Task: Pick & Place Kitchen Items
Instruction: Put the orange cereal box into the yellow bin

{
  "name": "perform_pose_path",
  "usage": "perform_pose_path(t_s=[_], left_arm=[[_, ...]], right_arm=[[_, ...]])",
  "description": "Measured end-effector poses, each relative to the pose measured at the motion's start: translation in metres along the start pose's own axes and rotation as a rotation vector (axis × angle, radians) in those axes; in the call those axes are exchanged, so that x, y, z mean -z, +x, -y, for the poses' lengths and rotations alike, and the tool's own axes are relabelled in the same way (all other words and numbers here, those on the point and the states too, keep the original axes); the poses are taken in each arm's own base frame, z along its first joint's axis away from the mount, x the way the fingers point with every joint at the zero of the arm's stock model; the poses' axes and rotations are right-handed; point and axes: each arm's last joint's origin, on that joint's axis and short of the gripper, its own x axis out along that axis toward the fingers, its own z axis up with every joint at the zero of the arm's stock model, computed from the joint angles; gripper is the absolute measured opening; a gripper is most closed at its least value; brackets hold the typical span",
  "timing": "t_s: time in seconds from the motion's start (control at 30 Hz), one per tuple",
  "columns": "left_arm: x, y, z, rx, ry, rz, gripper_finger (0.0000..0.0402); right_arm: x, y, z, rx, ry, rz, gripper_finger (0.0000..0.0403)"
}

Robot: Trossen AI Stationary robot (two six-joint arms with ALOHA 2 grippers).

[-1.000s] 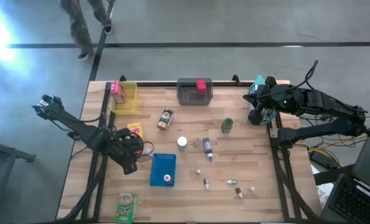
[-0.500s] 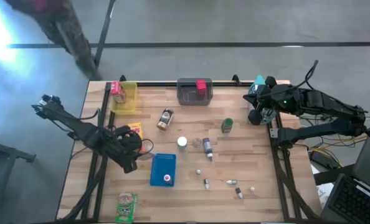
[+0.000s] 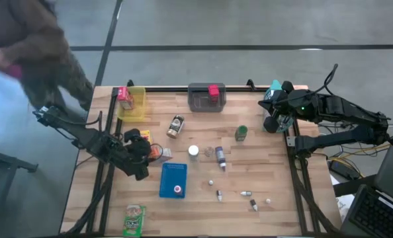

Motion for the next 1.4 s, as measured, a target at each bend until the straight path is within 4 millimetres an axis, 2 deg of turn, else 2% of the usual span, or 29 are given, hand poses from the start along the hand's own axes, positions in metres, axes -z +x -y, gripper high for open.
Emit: perform_pose_path(t_s=[0.17,0.37,0.77,1.17,1.4], left_arm=[[-0.011,0.008,-0.017,-0.099,-0.168,0.024,0.0177],[-0.022,0.018,-0.052,-0.254,-0.3,-0.026,0.0177],[-0.042,0.004,-0.117,-0.492,-0.498,-0.099,0.0177],[-0.044,0.004,-0.169,-0.669,-0.696,-0.114,0.0177],[-0.046,0.022,-0.192,-0.717,-0.71,-0.226,0.0177]], right_arm=[[0.0,0.0,0.0,0.0,-0.002,0.0,0.0008],[0.0,0.0,0.0,0.0,-0.003,0.0,0.0008],[0.0,0.0,0.0,0.0,0.002,0.0,0.0008],[0.0,0.0,0.0,0.0,-0.001,0.0,0.0008],[0.0,0.0,0.0,0.0,0.001,0.0,0.0008]])
